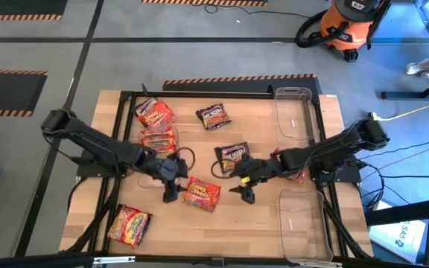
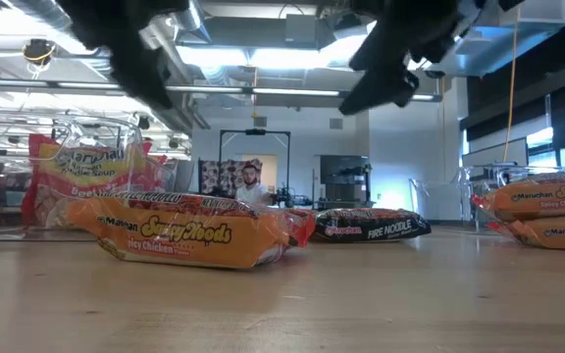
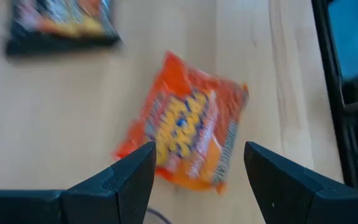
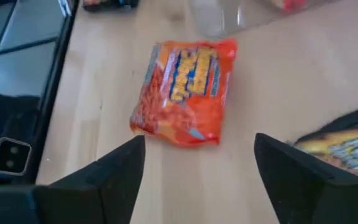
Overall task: Sort Maruchan noodles
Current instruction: Put the red noodle pack into the transparent bin
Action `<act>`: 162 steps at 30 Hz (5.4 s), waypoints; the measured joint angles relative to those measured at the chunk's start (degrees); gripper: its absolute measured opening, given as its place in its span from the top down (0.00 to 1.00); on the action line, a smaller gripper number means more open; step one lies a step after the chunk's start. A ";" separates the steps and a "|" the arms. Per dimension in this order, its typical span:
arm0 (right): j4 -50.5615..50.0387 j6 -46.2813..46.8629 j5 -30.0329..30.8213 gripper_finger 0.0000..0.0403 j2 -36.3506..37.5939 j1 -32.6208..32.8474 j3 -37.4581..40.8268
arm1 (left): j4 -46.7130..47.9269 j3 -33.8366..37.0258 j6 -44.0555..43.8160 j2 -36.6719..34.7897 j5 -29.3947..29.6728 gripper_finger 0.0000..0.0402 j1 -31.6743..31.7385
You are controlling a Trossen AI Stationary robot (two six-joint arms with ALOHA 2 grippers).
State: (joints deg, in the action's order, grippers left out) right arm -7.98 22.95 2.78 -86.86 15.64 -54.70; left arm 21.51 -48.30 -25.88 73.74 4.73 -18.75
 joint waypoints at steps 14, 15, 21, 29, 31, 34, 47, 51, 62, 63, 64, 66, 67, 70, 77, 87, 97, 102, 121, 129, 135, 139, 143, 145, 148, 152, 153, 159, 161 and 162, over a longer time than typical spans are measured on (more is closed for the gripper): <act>9.70 7.44 -1.95 0.32 -6.09 1.68 -0.11 | -0.32 -0.15 -4.90 -4.00 -3.74 0.41 -9.50; 10.44 7.50 -1.95 0.32 -6.09 1.66 -0.12 | -0.17 -0.15 -4.80 -4.07 -3.23 0.41 -10.18; 15.99 7.49 -1.94 0.32 -6.09 1.64 -0.13 | -2.80 -0.13 -2.10 -2.31 -2.23 0.41 -9.92; 20.35 7.36 -1.90 0.32 -6.09 1.77 -0.15 | -2.11 -0.56 -1.95 -0.79 -3.76 0.41 -11.97; 20.42 6.88 -1.00 0.32 -6.09 2.40 -0.15 | 2.06 -2.32 -4.18 -0.75 -3.42 0.41 -14.81; 20.31 6.16 0.01 0.32 -6.09 3.31 -0.15 | 13.06 -6.36 -12.85 -0.77 -0.60 0.41 -19.34; 19.88 -0.72 2.10 0.32 -6.09 4.24 -0.15 | 30.28 -7.66 -63.93 -0.77 -10.80 0.41 -42.02; 19.88 -2.24 2.08 0.32 -6.09 4.24 -0.15 | 30.24 -4.30 -70.04 -0.77 -15.95 0.41 -46.51; 19.54 -2.28 2.00 0.32 -6.09 4.24 -0.15 | 19.73 0.45 -61.48 -0.75 -7.07 0.41 -45.09; 19.55 -2.28 2.26 0.32 -6.09 4.24 -0.15 | 18.78 0.48 -59.34 -0.75 -4.71 0.41 -44.22; 19.58 -2.28 2.52 0.32 -6.09 4.24 -0.15 | 17.33 0.49 -57.01 -0.75 -2.39 0.41 -43.22; 20.00 -2.28 2.69 0.32 -6.09 4.24 -0.15 | 13.57 0.49 -51.76 -0.75 1.90 0.41 -41.06; 20.14 -2.28 2.69 0.32 -6.09 4.24 -0.15 | 12.18 0.49 -49.64 -0.75 2.90 0.41 -40.04; 19.82 -2.25 2.71 0.32 -6.08 4.24 -0.15 | 11.29 0.49 -47.61 -0.75 -1.22 0.41 -37.17; 19.86 -2.17 2.76 0.32 -6.06 4.24 -0.15 | 21.63 0.46 -56.47 -0.70 -16.41 0.41 -40.49; 19.84 -3.68 2.80 0.32 -6.06 4.24 -0.15 | 22.94 0.40 -54.27 6.37 -22.75 0.41 -45.08; 19.95 -3.47 2.80 0.32 -6.06 4.24 -0.15 | 8.83 0.40 -46.45 8.33 -7.52 0.41 -38.25; 19.95 -0.35 2.80 0.32 -6.04 4.24 -0.15 | 6.23 0.40 -39.96 8.45 0.78 0.41 -33.62; 39.71 37.46 2.92 0.32 -27.05 13.11 -6.47 | 1.49 0.44 -28.77 8.85 8.73 0.41 -29.63; 38.95 44.48 1.71 0.32 -41.42 13.61 -23.23 | 1.63 0.44 -24.53 9.15 7.96 0.41 -29.63; 29.99 47.59 2.66 0.32 -46.16 12.71 -31.73 | 1.78 0.44 -24.47 9.18 8.31 0.41 -30.13; 27.33 49.87 3.34 0.32 -47.31 12.35 -33.29 | 1.61 0.44 -24.44 9.18 9.44 0.41 -30.18; 28.52 48.76 6.16 0.32 -47.31 12.37 -33.57 | 1.56 0.44 -24.46 9.19 8.85 0.41 -30.39; 30.12 48.60 5.65 0.32 -47.31 12.37 -33.53 | 1.56 0.44 -24.46 9.18 8.05 0.41 -30.16; 31.44 48.53 5.27 0.32 -47.24 12.37 -33.59 | 1.48 0.44 -24.53 9.20 7.76 0.41 -30.00; 33.12 47.30 7.02 0.32 -47.24 12.37 -33.52 | 0.22 0.44 -24.49 9.20 7.80 0.41 -30.02; 33.42 47.25 7.94 0.32 -47.24 12.37 -33.56 | -0.31 0.44 -24.49 9.20 7.78 0.41 -30.02; 32.95 44.88 11.85 0.32 -47.24 11.96 -33.51 | -3.56 0.44 -24.47 10.66 7.63 0.41 -29.11; 32.56 44.05 12.99 0.32 -47.24 12.02 -33.48 | -4.86 0.38 -24.47 11.67 7.59 0.41 -29.06; 32.56 43.95 13.69 0.32 -47.24 11.92 -33.48 | -5.25 0.35 -24.44 12.12 7.62 0.41 -28.94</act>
State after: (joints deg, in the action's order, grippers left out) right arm 24.58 66.90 16.47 -134.10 27.56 -88.18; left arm 16.27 -47.94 -50.33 85.86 12.36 -47.69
